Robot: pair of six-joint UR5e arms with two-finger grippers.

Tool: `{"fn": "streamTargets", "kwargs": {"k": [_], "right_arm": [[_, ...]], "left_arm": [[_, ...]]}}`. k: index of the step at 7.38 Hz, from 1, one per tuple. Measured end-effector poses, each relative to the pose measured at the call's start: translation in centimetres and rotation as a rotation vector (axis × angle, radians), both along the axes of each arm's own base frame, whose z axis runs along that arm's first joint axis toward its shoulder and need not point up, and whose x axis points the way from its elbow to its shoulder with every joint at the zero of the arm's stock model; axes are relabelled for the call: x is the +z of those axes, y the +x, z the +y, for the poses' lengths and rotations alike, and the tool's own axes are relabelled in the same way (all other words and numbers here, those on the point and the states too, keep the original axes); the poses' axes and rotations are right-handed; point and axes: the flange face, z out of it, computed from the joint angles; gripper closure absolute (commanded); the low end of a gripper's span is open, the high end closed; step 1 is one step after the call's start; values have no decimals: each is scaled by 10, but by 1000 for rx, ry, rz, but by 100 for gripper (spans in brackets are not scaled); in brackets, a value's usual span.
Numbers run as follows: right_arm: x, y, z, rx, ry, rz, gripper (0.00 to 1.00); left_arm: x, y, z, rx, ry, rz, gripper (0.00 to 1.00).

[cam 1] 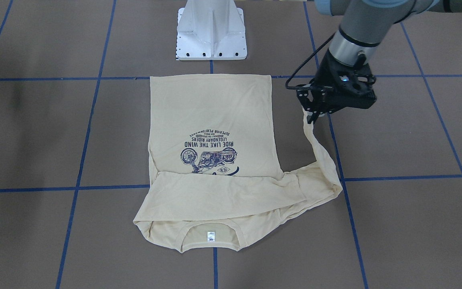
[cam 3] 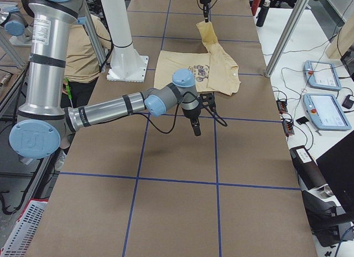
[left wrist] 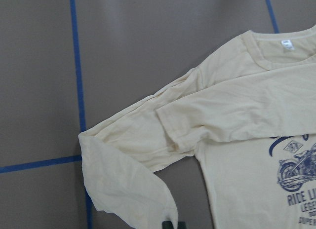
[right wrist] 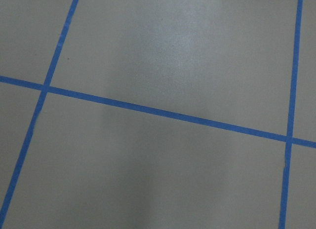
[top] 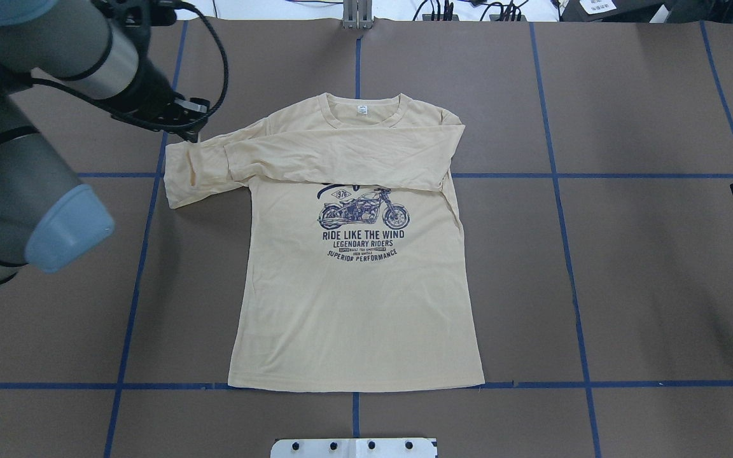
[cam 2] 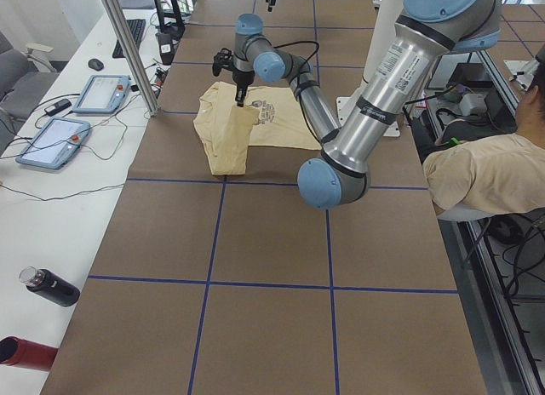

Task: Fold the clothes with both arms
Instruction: 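Carry the sleeve with the left gripper across the shirt body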

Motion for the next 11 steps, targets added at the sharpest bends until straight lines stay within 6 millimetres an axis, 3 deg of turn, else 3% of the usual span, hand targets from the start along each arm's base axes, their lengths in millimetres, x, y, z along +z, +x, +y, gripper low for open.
{"fn": "streamTargets", "kwargs": {"k": [3, 4, 6, 8, 9, 11], "right_arm": [[1, 0, 0, 0, -2, 1, 0], [1, 0, 0, 1, -3, 0, 0], [1, 0, 0, 1, -3, -1, 0], [1, 0, -1, 1, -4, -1, 0], [1, 0, 0, 1, -3, -1, 0], [0, 0, -1, 1, -2, -2, 0]], "left_arm": [[-121, 117, -68, -52, -168, -14, 100], [-145, 155, -83, -65, -223, -29, 100], [-164, 228, -83, -109, -297, -25, 100], [-168, 284, -69, -160, -337, 17, 100], [-168, 303, -65, -182, -348, 39, 100], [-168, 319, -59, -201, -357, 74, 100]]}}
